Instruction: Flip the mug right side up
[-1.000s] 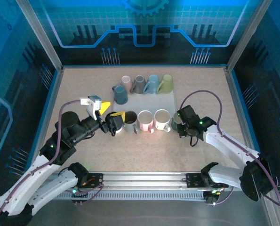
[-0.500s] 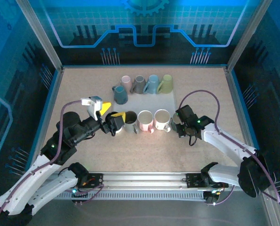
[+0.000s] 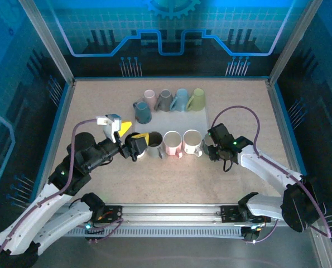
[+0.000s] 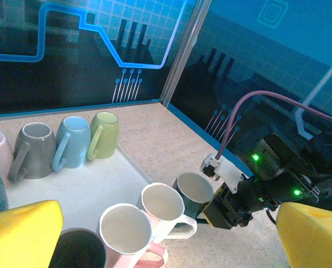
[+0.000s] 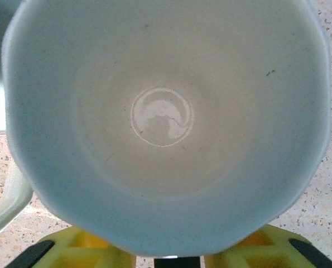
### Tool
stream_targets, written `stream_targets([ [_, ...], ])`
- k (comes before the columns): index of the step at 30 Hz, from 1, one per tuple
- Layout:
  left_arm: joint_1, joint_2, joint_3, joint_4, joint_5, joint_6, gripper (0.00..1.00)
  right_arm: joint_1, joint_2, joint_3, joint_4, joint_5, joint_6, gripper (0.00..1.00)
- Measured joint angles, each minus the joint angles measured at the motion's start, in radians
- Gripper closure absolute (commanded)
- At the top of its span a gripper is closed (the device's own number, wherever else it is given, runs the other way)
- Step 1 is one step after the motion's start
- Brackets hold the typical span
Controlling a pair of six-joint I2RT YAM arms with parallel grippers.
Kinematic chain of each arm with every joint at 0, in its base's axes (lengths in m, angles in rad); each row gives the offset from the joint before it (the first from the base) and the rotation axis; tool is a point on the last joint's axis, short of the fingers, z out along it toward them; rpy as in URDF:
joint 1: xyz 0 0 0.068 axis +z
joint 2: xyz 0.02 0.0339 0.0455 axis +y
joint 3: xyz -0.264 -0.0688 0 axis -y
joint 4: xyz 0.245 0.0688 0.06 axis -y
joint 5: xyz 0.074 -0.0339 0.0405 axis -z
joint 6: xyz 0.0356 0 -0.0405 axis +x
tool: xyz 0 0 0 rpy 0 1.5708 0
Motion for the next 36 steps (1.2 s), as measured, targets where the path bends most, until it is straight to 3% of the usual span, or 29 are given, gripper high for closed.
stream_targets([
  [7, 0.0, 0.003, 0.0, 0.0, 0.0, -0.001, 0.01, -0.001, -0.039, 0.0, -0.007, -0.009, 0.007, 0.45],
  [21, 0.0, 0.062, 0.026, -0.032, -0.019, -0.034, 0.01, -0.001, -0.324, 0.113, -0.164, -0.05, 0.012, 0.44],
  [32, 0.003, 0.444, 0.338, -0.29, -0.2, -0.152, 0.01, 0.002, -0.36, 0.158, -0.132, -0.236, 0.064, 0.48],
  [36, 0.056, 0.579, 0.414, -0.346, -0.238, -0.187, 0.01, 0.01, -0.361, 0.158, -0.105, -0.259, 0.065, 0.48],
])
